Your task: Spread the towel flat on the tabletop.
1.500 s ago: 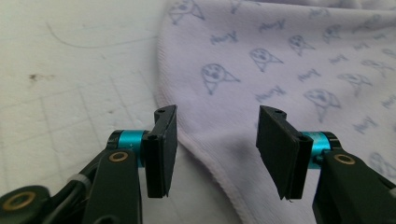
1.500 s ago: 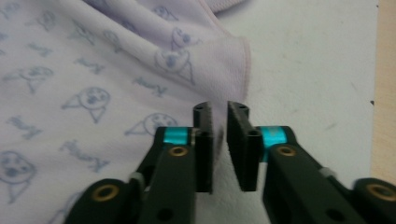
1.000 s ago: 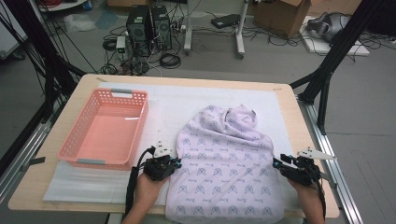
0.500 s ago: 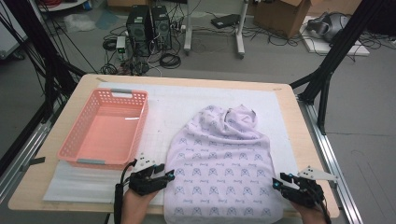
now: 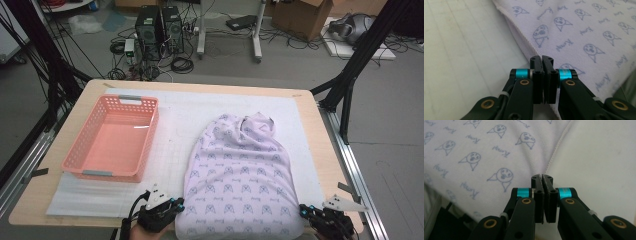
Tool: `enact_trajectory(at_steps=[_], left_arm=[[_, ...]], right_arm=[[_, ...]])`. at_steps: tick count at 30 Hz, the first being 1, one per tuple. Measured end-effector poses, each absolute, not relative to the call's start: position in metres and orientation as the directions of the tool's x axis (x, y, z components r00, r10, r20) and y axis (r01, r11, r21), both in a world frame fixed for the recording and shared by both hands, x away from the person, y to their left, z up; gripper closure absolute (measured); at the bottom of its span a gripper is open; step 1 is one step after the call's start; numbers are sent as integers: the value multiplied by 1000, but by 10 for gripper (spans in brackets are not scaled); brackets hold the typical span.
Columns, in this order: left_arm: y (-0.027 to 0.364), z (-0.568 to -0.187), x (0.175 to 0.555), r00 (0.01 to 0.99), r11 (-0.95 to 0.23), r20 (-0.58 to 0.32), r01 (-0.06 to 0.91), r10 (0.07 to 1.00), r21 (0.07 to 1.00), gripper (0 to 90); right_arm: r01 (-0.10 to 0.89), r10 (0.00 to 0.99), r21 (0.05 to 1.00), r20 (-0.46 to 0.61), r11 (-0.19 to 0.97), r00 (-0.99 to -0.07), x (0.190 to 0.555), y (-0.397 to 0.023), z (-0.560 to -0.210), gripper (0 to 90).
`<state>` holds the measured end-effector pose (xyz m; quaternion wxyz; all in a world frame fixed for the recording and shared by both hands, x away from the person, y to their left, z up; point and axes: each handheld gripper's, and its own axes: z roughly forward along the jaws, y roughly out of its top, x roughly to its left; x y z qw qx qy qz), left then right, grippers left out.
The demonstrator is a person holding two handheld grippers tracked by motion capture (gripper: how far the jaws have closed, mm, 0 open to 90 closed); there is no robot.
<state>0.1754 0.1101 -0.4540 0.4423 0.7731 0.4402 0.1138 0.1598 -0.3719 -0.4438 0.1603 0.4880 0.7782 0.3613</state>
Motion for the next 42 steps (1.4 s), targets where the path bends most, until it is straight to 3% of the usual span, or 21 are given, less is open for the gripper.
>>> enact_trajectory(at_steps=[6,8,10,11,13,17,36,42], left_arm=[[117,-456,156,605,-206,-240,573,759,794,855],[117,-455,159,610,-194,-247,564,753,802,755],[117,-454,163,612,-183,-236,542,755,820,633],[117,-453,165,612,-174,-233,532,756,829,581],[118,-451,171,617,-161,-222,503,755,849,554],[118,-449,190,619,-131,-230,481,751,867,465],[119,-442,254,627,-91,-247,456,738,885,426],[117,-448,276,611,-89,-267,488,746,868,428]], right_arm=[[630,848,716,101,301,-520,128,-373,-444,883],[623,847,723,97,300,-522,129,-372,-444,839],[613,863,747,109,257,-493,132,-371,-441,699],[606,864,759,120,237,-489,133,-371,-439,687],[595,872,772,116,223,-477,137,-369,-436,627],[587,879,778,101,222,-466,154,-366,-437,603],[589,907,783,81,198,-412,231,-365,-437,513],[593,892,772,78,228,-444,260,-363,-442,585]])
